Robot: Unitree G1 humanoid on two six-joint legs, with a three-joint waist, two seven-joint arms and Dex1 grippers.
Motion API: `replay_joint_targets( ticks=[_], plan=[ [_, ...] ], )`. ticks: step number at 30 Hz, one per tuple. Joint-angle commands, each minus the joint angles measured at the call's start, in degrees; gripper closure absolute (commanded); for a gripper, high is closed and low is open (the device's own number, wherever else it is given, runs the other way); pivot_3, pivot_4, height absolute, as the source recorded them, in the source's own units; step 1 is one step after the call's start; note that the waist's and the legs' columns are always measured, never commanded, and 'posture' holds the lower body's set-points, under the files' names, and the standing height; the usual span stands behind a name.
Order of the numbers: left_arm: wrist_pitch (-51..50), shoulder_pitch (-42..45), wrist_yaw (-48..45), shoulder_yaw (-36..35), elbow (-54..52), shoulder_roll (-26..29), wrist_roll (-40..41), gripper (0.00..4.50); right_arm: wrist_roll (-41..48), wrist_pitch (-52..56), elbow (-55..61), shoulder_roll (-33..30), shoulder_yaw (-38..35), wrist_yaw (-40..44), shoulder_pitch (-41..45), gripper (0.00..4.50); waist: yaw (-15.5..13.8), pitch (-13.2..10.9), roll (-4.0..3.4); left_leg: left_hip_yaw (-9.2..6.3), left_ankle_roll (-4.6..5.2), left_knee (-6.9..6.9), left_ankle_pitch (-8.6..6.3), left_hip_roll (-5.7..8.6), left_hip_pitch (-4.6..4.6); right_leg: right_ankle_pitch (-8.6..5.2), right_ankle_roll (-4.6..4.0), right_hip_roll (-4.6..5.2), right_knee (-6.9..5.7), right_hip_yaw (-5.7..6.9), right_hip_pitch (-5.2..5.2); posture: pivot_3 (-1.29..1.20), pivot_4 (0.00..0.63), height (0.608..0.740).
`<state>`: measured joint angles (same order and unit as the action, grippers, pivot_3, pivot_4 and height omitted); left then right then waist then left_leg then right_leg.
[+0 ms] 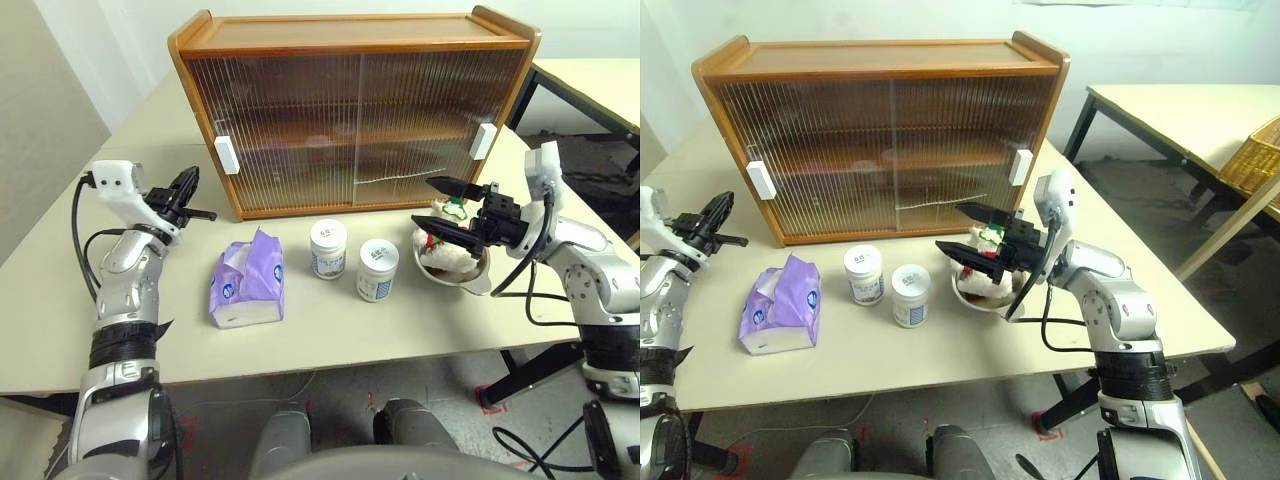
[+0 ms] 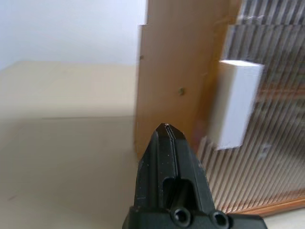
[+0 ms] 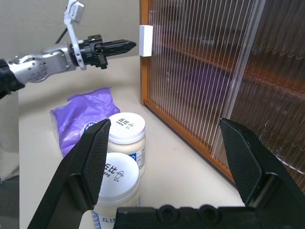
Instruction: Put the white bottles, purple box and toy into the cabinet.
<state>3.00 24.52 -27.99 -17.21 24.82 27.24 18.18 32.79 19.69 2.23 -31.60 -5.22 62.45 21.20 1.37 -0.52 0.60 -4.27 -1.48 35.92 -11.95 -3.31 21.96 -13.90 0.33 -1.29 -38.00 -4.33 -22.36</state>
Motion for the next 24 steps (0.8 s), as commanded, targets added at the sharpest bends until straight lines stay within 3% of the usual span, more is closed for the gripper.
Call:
replay_joint_targets(
  ticks=[1,24],
  plan=[
    [-0.1,1.8,0.3,1.6,-0.7,-1.2,-1.0,4.47,-0.7,-0.6,-0.2,0.0,0.5,-0.1,-0.1,0.0,0.1,0.0,0.01,0.0,0.02,0.0,0.01,0.0,0.0,0.0,0.0,0.0,0.0,0.0,0.01,-0.07,0.0,0.74],
    [-7.1,-1.4,2.1,1.8,-11.6,-2.3,-0.2,4.47,-0.6,-0.4,0.0,0.5,0.8,-1.1,0.3,0.0,-0.2,0.0,0.03,-0.02,0.1,0.19,0.05,0.09,0.26,-0.01,0.02,0.0,0.07,0.0,0.0,-0.07,0.0,0.74]
  ],
)
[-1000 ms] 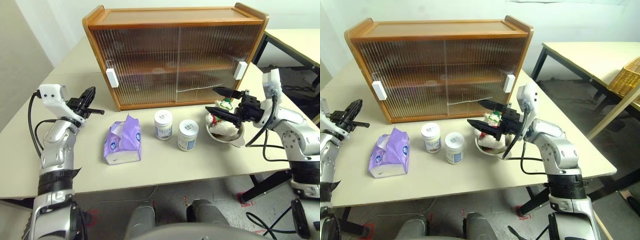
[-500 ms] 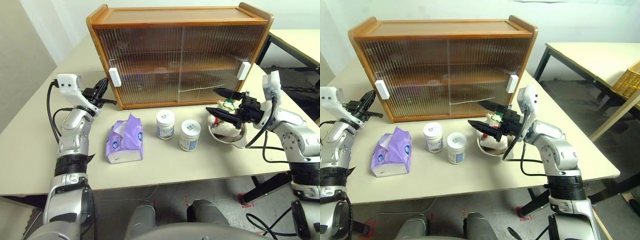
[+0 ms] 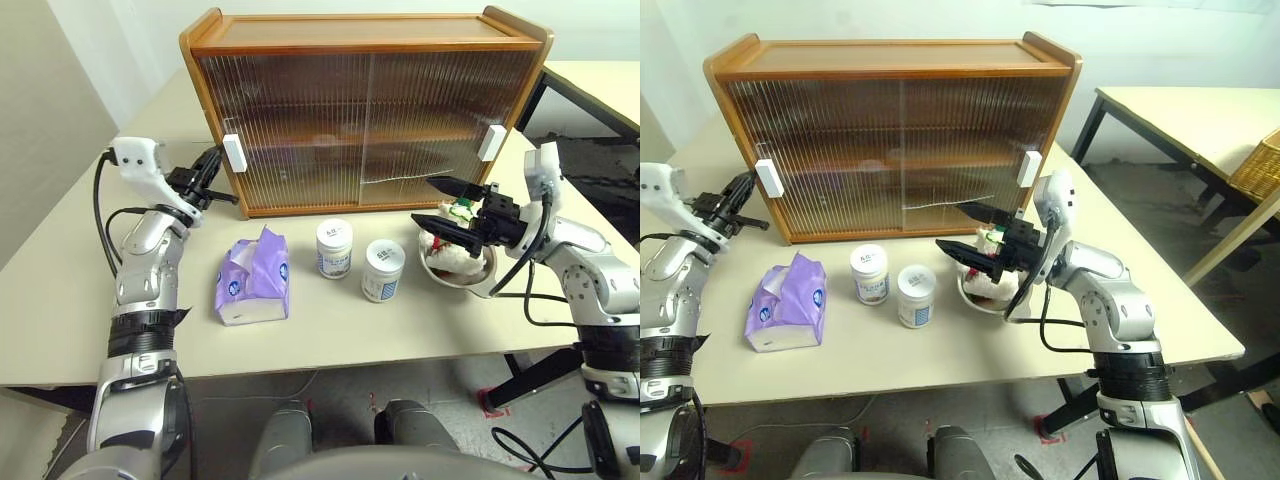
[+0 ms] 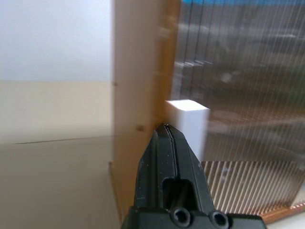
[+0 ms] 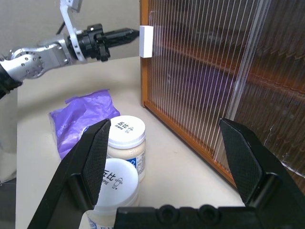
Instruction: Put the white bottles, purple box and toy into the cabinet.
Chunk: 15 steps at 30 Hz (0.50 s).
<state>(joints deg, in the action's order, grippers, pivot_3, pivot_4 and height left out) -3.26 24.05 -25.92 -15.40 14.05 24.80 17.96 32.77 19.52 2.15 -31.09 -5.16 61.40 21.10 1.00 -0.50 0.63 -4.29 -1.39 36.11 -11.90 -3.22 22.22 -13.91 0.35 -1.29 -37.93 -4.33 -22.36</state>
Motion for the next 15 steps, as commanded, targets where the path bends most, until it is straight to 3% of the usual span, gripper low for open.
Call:
replay_joint_targets(
  ticks=[1,15],
  plan=[
    [-0.7,-0.9,0.0,-0.2,-0.6,0.2,0.1,4.47,-0.6,-0.3,0.0,0.0,0.7,0.0,0.5,0.0,0.2,0.0,0.0,-0.01,0.0,-0.02,0.0,0.0,-0.02,0.0,0.0,0.0,-0.01,0.0,0.0,-0.07,0.0,0.74],
    [1.5,6.1,-2.0,3.2,6.9,-2.7,-0.9,4.47,-0.6,-0.1,0.8,-0.1,0.5,-0.6,0.4,0.0,0.3,0.0,0.0,-0.04,0.02,0.05,0.01,0.0,0.01,0.0,-0.01,0.0,-0.03,-0.01,0.0,-0.09,0.0,0.74]
  ],
)
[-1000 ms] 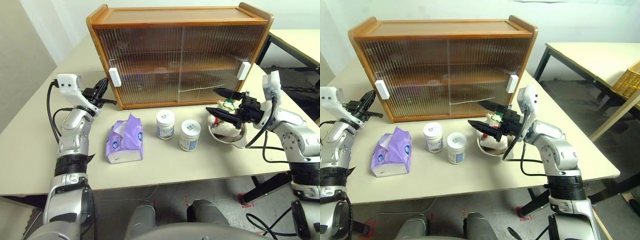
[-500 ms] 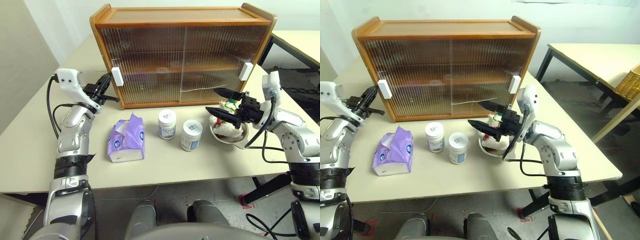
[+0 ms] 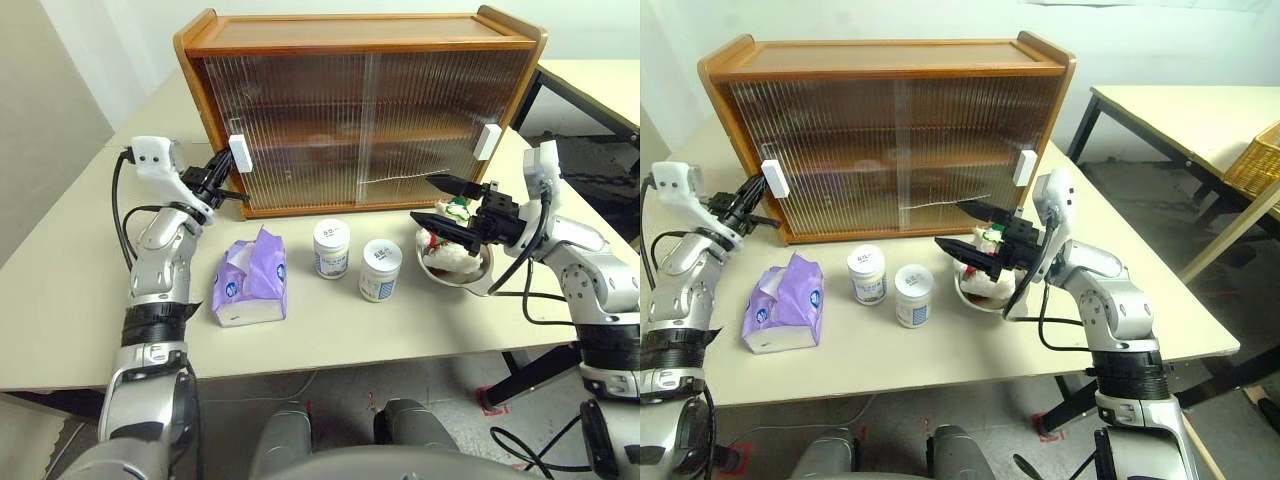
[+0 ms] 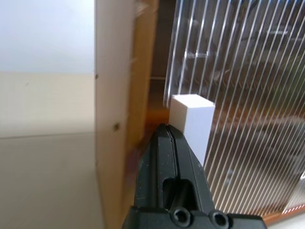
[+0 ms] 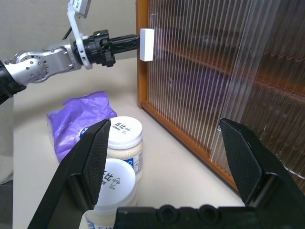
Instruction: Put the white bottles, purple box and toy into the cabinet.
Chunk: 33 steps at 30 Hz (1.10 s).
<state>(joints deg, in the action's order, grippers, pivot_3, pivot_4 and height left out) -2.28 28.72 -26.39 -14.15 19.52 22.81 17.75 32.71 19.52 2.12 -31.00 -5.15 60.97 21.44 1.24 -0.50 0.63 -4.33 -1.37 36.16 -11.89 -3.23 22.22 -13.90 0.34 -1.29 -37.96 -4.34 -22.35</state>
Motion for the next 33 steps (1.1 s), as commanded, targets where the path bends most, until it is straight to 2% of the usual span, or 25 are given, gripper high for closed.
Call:
replay_joint_targets(
  ticks=[1,18,33],
  plan=[
    [0.5,1.7,-1.8,2.1,1.5,-0.9,-0.7,4.47,-0.5,-0.1,0.9,-0.2,0.4,-0.3,0.0,0.0,0.0,0.0,0.0,0.0,0.0,0.02,0.0,0.0,0.01,0.0,0.0,0.0,0.0,0.0,0.01,-0.09,0.0,0.74],
    [-2.9,4.8,-7.7,5.8,1.3,-3.5,0.6,4.47,-0.7,-0.5,0.5,-0.2,0.3,-0.7,0.1,0.0,0.4,0.0,0.0,0.0,0.04,0.18,0.0,0.0,0.1,0.02,0.03,-0.01,0.0,0.0,0.01,-0.1,0.0,0.74],
    [-1.3,12.1,-11.9,10.5,9.5,-7.3,-1.5,4.47,-0.4,-0.6,1.2,-0.3,0.2,-1.3,-0.6,0.0,0.6,0.0,0.0,-0.01,0.1,0.34,0.0,0.0,0.17,0.06,0.11,0.0,0.01,0.0,0.03,-0.12,0.0,0.74]
  ],
)
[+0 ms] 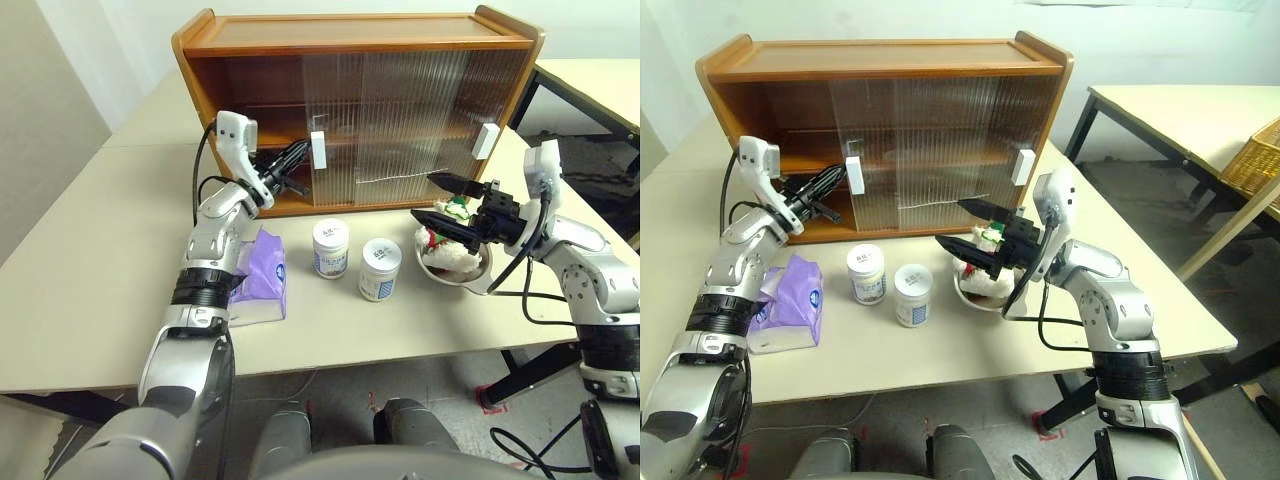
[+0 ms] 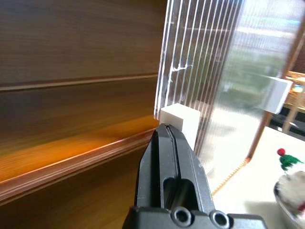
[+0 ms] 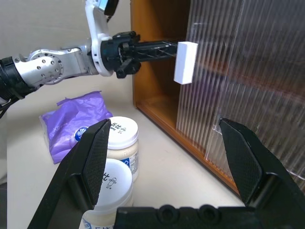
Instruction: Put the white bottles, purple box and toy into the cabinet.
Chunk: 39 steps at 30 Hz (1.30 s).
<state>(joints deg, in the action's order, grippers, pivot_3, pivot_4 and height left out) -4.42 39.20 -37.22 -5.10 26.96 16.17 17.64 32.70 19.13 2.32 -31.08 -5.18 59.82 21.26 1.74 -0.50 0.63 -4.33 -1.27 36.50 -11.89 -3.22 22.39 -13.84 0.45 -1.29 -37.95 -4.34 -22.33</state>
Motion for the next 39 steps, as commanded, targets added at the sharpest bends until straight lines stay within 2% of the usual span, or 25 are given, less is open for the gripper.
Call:
replay_joint_targets(
  ticks=[1,20,24,28,31,39],
  plan=[
    [1.1,2.0,-1.3,1.6,2.5,-0.9,-1.5,4.47,-0.4,-0.2,1.1,-0.2,0.2,-0.2,-0.4,0.0,0.1,0.0,0.0,0.0,0.0,0.0,0.0,0.0,0.0,0.0,0.01,0.0,0.0,0.0,0.0,-0.12,0.0,0.74],
    [3.2,3.9,-3.6,2.4,7.3,-2.9,-3.1,4.47,-0.5,-0.1,0.9,-0.1,0.3,-0.7,-0.1,0.0,0.3,0.0,0.0,0.0,0.17,0.25,-0.08,0.0,0.04,0.02,0.06,0.0,0.02,0.0,0.06,-0.11,0.0,0.74],
    [1.8,2.6,-3.8,1.3,4.0,-1.5,-1.8,4.47,-0.5,0.0,0.4,-0.2,0.6,-0.4,0.3,0.0,0.3,0.0,0.0,0.01,0.17,0.25,-0.08,0.0,0.04,0.01,0.07,-0.01,0.02,0.0,0.06,-0.11,0.0,0.74],
    [-3.1,0.1,-3.6,-0.5,-4.4,0.7,1.2,4.47,-0.7,-0.1,-0.4,-0.1,0.9,0.2,0.7,0.0,0.5,0.0,-0.01,0.01,0.18,0.24,-0.1,0.0,0.07,0.0,0.08,-0.02,0.03,0.01,0.06,-0.09,0.0,0.74],
    [-8.6,-2.9,-3.7,-1.5,-13.3,3.4,4.0,3.86,-0.9,-0.4,-1.3,0.1,1.2,0.6,1.2,0.0,0.5,0.0,-0.01,0.01,0.18,0.24,-0.12,0.0,0.11,0.0,0.09,-0.04,0.05,0.01,0.05,-0.08,0.0,0.74],
    [-23.8,-13.0,-2.9,-5.8,-33.9,11.5,13.0,1.11,-1.5,-1.4,-3.8,0.8,2.1,2.1,2.4,0.0,0.1,0.0,-0.03,0.01,0.14,0.2,-0.17,0.0,0.31,-0.01,0.08,-0.09,0.05,0.01,-0.02,-0.04,0.0,0.74]
  ],
)
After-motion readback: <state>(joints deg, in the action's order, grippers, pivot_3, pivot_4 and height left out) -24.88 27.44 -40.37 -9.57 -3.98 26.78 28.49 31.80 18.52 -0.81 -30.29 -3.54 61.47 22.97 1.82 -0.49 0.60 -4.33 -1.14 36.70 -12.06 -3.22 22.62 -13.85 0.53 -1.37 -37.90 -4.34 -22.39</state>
